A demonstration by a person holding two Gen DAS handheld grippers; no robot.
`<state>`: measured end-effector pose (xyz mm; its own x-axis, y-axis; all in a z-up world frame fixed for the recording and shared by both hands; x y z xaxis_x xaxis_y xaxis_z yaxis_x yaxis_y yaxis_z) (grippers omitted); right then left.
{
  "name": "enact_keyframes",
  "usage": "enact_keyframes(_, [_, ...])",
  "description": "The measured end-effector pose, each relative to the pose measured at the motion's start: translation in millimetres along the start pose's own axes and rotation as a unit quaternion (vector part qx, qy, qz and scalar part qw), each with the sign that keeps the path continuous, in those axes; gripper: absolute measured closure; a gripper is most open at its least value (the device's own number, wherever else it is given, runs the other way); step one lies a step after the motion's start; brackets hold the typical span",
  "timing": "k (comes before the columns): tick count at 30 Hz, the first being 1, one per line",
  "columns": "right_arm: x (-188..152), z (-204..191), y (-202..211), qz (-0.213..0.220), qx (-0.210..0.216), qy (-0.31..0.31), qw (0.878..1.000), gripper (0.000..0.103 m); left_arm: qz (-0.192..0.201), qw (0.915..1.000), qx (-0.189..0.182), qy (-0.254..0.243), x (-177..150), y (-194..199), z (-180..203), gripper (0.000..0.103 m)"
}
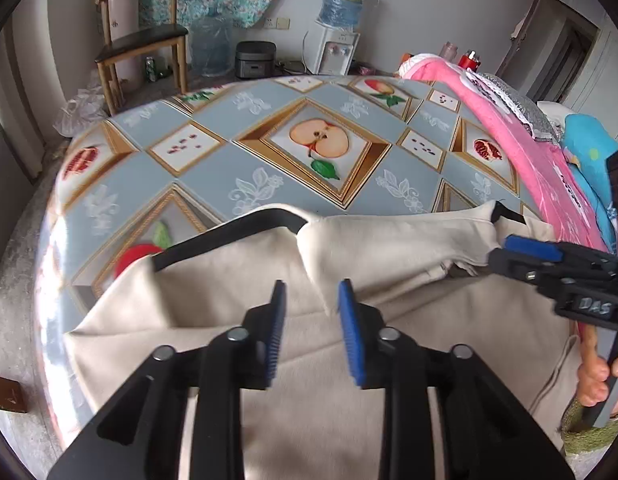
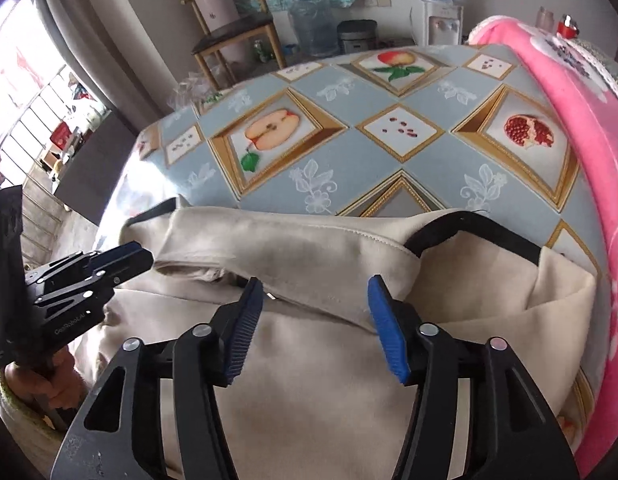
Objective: Fold large clothes
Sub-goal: 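Open both tools and lift them off the folded jacket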
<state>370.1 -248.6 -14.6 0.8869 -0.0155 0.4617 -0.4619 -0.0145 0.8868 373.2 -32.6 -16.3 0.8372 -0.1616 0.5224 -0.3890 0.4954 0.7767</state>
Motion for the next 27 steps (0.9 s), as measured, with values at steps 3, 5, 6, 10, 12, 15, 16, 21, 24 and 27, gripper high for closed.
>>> enact_keyframes(3, [-17,1,43,0.034,-0.003,0.004,0.999,0.026,0.011,0.9999,0.009,-0.006,-14,33,7,0.061])
enact_keyframes(5, [-35,2,68,0.047,0.000,0.003,0.999,0.016,0.020,0.9996,0.016,-0.010,-28,57,11,0.049])
enact_keyframes(6, [-44,2,78,0.051,0.002,0.002,0.999,0.015,0.022,0.9994,0.023,-0.011,-36,68,12,0.046])
enact_keyframes(10, [-88,3,103,0.050,0.007,-0.011,0.999,0.011,0.028,0.9990,0.035,0.003,-72,107,13,0.033])
enact_keyframes(12, [-107,3,111,0.044,0.001,-0.020,0.999,0.011,0.031,0.9987,0.039,0.012,-90,120,12,0.029])
enact_keyframes(15, [-135,2,115,0.033,-0.007,-0.030,0.999,0.011,0.031,0.9976,0.057,0.024,-117,135,13,0.026])
enact_keyframes(16, [-143,2,115,0.028,-0.007,-0.034,0.999,0.011,0.031,0.9973,0.061,0.026,-125,138,13,0.026])
enact_keyframes(21, [-172,-4,110,0.010,-0.016,-0.036,0.999,0.011,0.026,0.9970,0.067,0.029,-161,144,15,0.024])
enact_keyframes(24, [-183,-12,106,0.005,-0.025,-0.025,0.999,0.011,0.018,0.9971,0.070,0.022,-178,145,18,0.024])
enact_keyframes(27, [-188,-25,102,0.002,-0.029,-0.009,1.000,0.011,0.035,0.9961,0.077,0.025,-192,152,18,0.024])
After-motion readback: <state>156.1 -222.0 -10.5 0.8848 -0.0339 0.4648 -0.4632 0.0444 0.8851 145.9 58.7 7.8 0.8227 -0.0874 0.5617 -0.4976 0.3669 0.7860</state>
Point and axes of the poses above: each gripper's, at about its wrist camera, not at the fingertips, and y roughly against the way its jaws point, z to its right, x to its top, the point moved 1 cm from there along -y, roughly the way its jaws point, and after that the axes turned 13 degrees about -x, right-handed, at the moved point
